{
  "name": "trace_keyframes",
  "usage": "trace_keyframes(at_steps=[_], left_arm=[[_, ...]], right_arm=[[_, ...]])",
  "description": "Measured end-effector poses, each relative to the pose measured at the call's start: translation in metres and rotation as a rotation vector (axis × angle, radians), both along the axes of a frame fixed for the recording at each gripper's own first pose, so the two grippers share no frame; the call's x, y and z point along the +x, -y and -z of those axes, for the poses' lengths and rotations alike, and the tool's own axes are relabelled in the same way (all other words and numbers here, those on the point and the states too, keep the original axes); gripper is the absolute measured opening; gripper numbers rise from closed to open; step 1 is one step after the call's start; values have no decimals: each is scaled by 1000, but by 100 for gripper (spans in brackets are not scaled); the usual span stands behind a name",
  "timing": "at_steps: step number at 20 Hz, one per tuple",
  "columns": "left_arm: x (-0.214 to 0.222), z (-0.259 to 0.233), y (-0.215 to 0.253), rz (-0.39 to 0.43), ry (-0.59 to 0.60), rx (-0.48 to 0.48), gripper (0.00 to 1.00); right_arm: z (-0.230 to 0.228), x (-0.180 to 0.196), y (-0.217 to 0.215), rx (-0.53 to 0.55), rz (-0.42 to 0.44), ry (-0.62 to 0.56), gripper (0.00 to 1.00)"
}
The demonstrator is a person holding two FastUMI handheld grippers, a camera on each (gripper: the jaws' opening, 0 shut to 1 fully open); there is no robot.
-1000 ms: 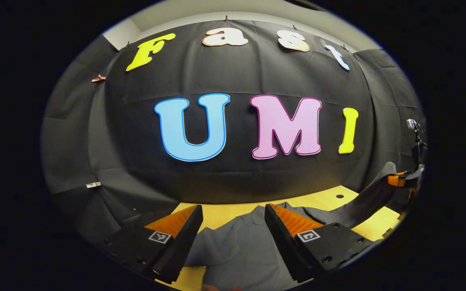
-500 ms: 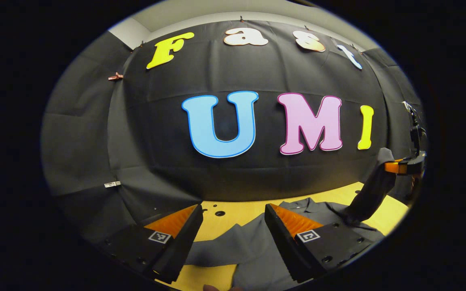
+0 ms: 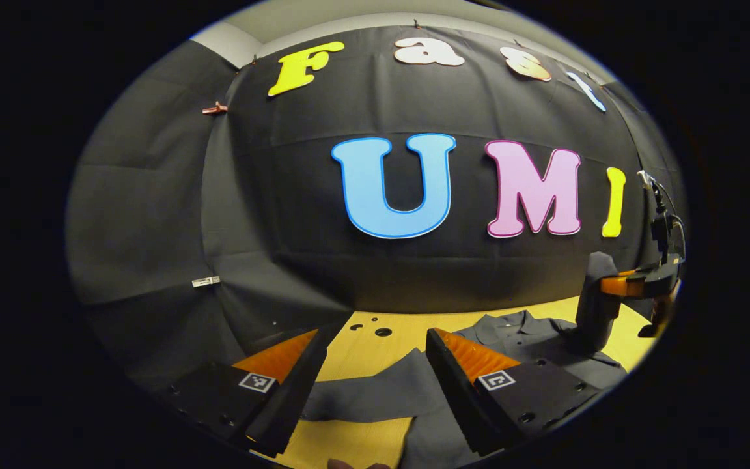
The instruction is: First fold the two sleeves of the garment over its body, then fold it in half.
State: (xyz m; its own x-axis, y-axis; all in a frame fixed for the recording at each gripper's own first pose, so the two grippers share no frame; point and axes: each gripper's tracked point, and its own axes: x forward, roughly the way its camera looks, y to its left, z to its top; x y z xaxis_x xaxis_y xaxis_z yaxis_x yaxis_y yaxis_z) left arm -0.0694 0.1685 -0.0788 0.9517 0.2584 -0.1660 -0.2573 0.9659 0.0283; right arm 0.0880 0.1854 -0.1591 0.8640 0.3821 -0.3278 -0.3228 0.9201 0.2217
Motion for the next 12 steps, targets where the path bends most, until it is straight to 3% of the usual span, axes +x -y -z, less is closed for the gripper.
trace_keyframes(at_steps=[4, 12], left_arm=[[-9, 13, -12, -33, -23, -9, 97], [-25, 44, -41, -85, -77, -30, 97]], right_arm=[[39, 5, -49, -46, -75, -46, 12], [134, 9, -127, -94, -146, -207, 12]])
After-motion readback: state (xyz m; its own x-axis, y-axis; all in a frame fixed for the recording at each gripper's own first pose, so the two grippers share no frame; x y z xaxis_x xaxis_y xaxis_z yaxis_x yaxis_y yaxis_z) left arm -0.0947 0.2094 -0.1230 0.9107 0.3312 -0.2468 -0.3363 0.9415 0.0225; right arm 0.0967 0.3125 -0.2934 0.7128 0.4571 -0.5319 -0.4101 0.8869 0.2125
